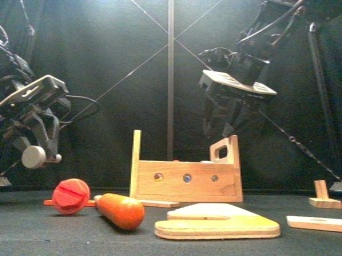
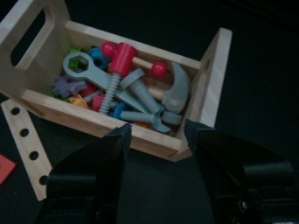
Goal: Place nail into toolbox
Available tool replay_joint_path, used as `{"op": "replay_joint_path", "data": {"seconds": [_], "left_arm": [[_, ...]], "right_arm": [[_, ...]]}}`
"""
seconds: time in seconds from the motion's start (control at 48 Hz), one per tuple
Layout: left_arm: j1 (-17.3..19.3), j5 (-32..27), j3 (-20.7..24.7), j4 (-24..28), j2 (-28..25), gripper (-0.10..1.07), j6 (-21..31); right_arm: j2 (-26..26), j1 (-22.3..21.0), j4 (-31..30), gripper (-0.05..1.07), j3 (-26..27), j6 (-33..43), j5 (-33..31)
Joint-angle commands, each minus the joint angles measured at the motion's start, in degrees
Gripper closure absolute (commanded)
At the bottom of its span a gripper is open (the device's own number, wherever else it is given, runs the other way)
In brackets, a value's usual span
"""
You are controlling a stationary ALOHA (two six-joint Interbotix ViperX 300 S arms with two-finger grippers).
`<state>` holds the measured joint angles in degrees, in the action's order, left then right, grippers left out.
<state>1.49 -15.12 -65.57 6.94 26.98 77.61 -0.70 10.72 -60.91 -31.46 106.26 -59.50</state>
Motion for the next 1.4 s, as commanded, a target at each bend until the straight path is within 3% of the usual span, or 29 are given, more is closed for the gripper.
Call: {"op": "replay_joint_path", "data": {"seconds": [0.0,0.188,0.375,0.542,0.688,1.042,1.208,1.375], "left_arm": [[0.09,1.93,1.23,0.79,0.97,0.54,-0.18],[1.05,11.43,3.25,6.77,4.75,0.54,-0.18],[5.8,20.74,4.75,14.06,6.42,0.54,-0.26],[10.99,27.33,7.29,22.68,4.66,0.54,-0.18],[14.77,28.21,10.55,28.48,0.62,0.54,-0.18],[17.93,28.83,21.8,41.4,-15.38,0.54,-0.18],[18.46,28.83,25.4,44.65,-21.71,0.52,-0.26],[19.25,28.48,28.04,46.58,-25.49,0.4,-0.26]], "right_arm": [[3.6,0.18,-0.7,0.15,-0.44,0.0,-1.05],[7.12,0.62,-1.23,0.15,-2.11,0.44,-2.55],[9.67,0.79,-2.81,0.15,-3.6,0.62,-4.83],[10.81,0.53,-2.81,0.15,-5.71,0.79,-7.56],[11.6,0.09,-2.81,0.15,-7.47,0.79,-8.7],[12.39,-1.23,-2.55,0.15,-8.88,0.79,-8.79],[12.3,-1.14,-2.11,0.15,-9.05,0.88,-8.17],[12.04,-1.23,-1.93,0.15,-9.05,0.88,-7.12]]}}
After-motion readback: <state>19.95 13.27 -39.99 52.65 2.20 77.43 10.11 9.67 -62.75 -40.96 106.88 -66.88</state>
